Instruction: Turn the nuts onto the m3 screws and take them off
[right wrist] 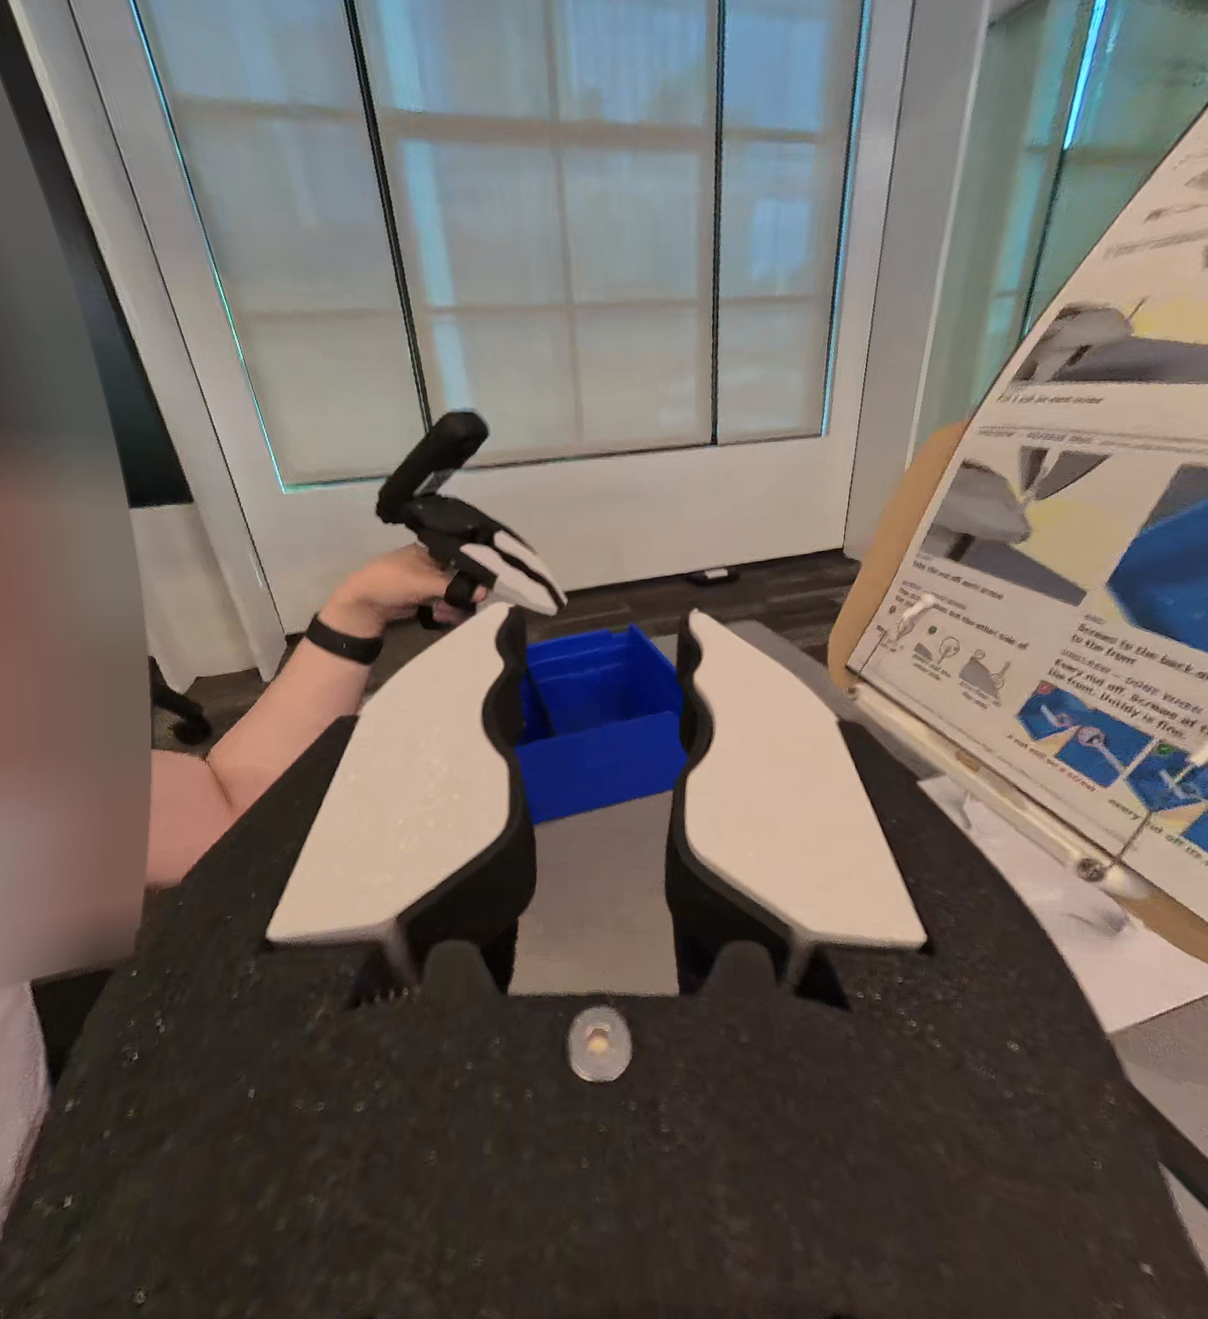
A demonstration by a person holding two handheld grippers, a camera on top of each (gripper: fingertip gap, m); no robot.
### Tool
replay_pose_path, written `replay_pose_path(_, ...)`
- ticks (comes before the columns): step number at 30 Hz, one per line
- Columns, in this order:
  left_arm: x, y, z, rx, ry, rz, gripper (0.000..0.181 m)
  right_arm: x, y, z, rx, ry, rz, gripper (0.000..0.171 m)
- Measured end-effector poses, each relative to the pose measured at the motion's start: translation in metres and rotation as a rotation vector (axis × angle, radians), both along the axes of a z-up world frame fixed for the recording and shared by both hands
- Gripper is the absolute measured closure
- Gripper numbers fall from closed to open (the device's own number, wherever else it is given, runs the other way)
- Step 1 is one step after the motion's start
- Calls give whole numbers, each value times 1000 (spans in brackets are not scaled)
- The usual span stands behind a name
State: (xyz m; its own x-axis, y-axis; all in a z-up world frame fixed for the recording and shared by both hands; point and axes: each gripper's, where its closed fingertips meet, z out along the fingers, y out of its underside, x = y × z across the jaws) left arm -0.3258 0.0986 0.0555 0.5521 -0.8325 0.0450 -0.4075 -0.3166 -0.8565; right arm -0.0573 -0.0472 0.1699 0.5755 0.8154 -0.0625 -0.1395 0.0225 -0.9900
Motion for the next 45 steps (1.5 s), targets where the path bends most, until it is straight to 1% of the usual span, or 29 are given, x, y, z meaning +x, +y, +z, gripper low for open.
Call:
replay_pose_path(2,0,16,-24,-20,121,54,166,-10,12,-20,-19,-76,-35,133)
replay_pose_path(5,-6,37,-59,-48,270,125,166,-17,32,-51,-49,-250,-119,136)
replay_pose_path(9,-16,52,-96,-180,332,207,169,-25,42,-79,-114,-385,-140,136)
replay_pose_path(13,-32,57,-127,-350,340,263,170,-22,44,-91,-132,-467,-161,136)
replay_pose_path(16,-39,56,-136,-442,362,280,169,-19,44,-93,-131,-492,-162,135)
replay_pose_path(18,-42,57,-131,-476,402,291,171,-16,45,-94,-128,-512,-179,135)
replay_pose_path(20,-39,65,-121,-485,407,303,172,-12,46,-94,-125,-520,-192,134)
replay_pose_path(23,-39,74,-120,-582,425,352,171,-6,47,-93,-129,-536,-213,134)
replay_pose_path(26,-44,85,-132,-636,447,441,171,-2,43,-84,-99,-536,-226,133)
replay_pose_path(30,-41,100,-149,-709,367,564,171,2,34,-70,-67,-508,-228,133)
replay_pose_path(36,-50,105,-178,-766,370,708,170,11,27,-59,-26,-531,-271,131)
replay_pose_path(40,-48,107,-191,-815,333,754,171,15,23,-54,-8,-535,-286,131)
replay_pose_path(45,-54,107,-203,-839,364,801,169,18,22,-52,0,-543,-295,131)
